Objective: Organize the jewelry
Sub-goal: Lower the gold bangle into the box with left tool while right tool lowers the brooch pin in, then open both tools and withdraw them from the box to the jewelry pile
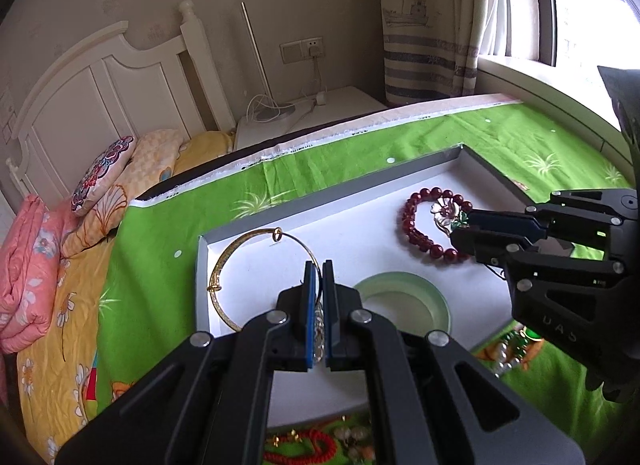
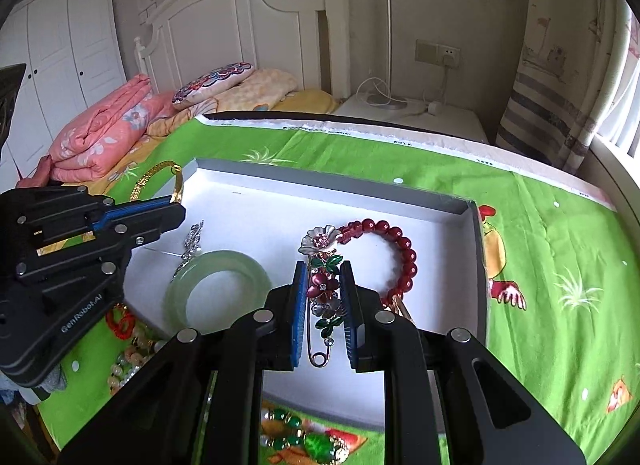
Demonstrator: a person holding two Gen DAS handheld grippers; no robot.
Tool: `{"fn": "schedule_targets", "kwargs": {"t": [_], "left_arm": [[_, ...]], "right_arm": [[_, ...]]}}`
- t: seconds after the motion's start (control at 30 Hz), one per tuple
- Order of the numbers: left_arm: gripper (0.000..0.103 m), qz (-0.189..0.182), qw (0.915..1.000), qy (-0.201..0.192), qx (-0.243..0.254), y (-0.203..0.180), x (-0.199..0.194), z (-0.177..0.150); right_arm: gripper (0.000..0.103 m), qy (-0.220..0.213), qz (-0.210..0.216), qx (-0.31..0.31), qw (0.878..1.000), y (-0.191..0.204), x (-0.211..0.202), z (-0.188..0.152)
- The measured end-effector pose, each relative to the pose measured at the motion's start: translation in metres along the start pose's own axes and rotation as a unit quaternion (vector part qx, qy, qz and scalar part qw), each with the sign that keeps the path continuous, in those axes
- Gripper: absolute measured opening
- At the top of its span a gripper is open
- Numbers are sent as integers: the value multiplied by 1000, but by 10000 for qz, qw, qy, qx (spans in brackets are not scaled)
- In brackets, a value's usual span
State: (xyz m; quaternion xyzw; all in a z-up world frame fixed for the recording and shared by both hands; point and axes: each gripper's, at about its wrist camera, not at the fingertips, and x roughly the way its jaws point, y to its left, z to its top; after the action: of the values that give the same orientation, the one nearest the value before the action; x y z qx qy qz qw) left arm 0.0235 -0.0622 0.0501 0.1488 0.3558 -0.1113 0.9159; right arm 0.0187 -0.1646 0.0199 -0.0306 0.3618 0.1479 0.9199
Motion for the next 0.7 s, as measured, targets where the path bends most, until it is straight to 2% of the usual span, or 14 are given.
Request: {"fn": "schedule_targets", "kwargs": {"t": [0.37, 0.47, 0.5, 0.57, 0.6, 0.63, 0.7], "left_arm": [[3, 108, 9999, 106, 54, -5, 18, 8], [8, 213, 9997, 132, -20, -2, 23, 9], [11, 246, 9996, 134, -57, 0, 24, 9], [30, 327, 9993, 105, -120, 3, 23, 9], [49, 386, 9992, 57, -120, 4, 22, 9], [58, 506, 9987, -34, -98, 4, 19, 8], [68, 646, 9979, -96, -32, 3, 14, 7]], "right_arm": [[18, 87, 38, 35, 9999, 1, 14, 4], [19, 69, 65, 199, 9998, -2, 15, 4], [20, 66, 59, 255, 9996, -4, 15, 4], [21, 59, 95, 316, 9994, -7, 13, 4], [21, 45, 94, 320, 9994, -7, 12, 4], [22, 22, 95, 328, 9994, -8, 10, 3], [32, -3, 118, 364, 9993, -8, 7, 2]]}}
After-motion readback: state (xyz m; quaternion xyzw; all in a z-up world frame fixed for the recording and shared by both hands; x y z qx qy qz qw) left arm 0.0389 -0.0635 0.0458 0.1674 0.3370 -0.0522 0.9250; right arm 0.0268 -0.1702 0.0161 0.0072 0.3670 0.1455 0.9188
